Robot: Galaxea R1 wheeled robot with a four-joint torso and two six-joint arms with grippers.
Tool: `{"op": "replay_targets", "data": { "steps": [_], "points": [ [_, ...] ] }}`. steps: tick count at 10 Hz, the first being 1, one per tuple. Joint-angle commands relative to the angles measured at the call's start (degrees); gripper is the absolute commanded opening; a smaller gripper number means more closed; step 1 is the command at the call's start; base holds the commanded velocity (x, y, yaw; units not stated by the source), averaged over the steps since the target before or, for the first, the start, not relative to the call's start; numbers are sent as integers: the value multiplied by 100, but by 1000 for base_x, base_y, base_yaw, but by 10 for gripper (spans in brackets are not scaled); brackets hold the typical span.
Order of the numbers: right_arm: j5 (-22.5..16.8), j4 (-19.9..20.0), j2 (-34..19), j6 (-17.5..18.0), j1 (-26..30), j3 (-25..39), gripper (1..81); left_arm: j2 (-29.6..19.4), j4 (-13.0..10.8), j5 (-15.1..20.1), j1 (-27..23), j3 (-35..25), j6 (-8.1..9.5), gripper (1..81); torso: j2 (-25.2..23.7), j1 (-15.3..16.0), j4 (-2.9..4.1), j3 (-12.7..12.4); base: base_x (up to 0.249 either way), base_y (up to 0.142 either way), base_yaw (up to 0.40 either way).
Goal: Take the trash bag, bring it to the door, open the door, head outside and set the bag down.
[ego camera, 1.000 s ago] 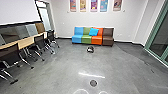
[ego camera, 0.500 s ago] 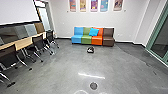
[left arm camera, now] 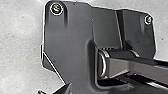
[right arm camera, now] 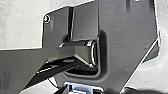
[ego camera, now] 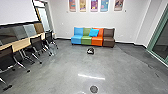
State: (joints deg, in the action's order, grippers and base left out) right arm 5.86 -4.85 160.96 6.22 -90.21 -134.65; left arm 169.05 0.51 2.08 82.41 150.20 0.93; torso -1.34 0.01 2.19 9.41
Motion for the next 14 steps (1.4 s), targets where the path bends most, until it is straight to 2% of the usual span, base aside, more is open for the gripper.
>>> {"op": "replay_targets", "data": {
  "steps": [1,14],
  "points": [
    [-340,-25,-79,-24,156,53,811,-37,72,336,-229,1,-5,811,0,0,0,0,190,0,0],
    [-340,-33,-79,-24,139,45,811,-2,72,275,-229,1,-5,811,2,5,0,0,211,0,0]
  ]
}}
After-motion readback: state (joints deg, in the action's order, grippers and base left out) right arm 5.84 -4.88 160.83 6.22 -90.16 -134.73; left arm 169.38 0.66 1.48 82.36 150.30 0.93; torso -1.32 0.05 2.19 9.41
